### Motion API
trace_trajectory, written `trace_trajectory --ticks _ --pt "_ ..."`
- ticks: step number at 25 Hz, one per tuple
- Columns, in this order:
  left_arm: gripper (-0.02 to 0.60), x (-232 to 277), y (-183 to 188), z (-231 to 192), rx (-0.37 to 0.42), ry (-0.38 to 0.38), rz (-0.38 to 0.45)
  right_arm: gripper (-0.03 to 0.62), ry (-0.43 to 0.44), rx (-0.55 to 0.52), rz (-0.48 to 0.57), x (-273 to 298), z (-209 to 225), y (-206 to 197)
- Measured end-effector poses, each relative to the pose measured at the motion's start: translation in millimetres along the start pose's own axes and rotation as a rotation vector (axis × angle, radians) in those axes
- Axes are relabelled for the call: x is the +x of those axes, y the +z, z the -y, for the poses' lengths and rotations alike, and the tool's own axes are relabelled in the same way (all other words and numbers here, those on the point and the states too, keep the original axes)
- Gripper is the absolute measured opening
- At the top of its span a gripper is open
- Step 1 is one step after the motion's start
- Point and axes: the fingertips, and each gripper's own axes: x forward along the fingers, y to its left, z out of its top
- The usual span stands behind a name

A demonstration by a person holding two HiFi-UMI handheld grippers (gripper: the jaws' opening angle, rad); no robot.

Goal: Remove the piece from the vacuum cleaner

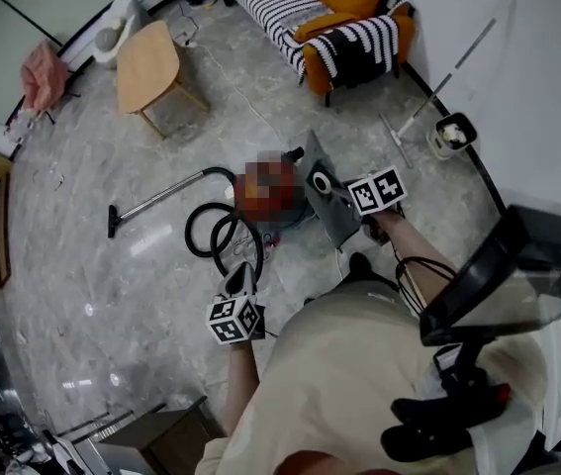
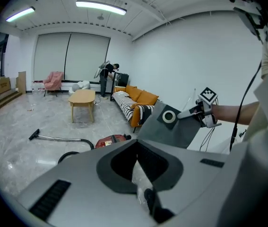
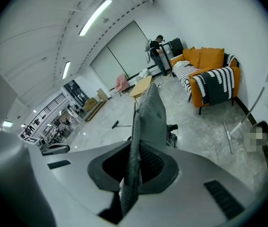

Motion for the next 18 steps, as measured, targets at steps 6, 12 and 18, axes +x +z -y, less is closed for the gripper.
trace_trajectory --ticks 6,12,18 --pt "0.005 -34.5 -34.1 -32.8 -0.041 -0.037 0.026 0.023 0.01 -0.086 -0.034 14.3 -70.6 -30.6" --pt "0.005 -58.2 -63.5 -43.0 -0.053 -0.086 -0.018 0.023 -0.004 -0.056 -0.096 15.3 -106.2 -87.3" --pt "0.005 -69.5 -77.9 -12.6 -0.042 -0.086 -0.04 0.023 0.003 -0.031 -0.115 -17.6 -98.7 -128.1"
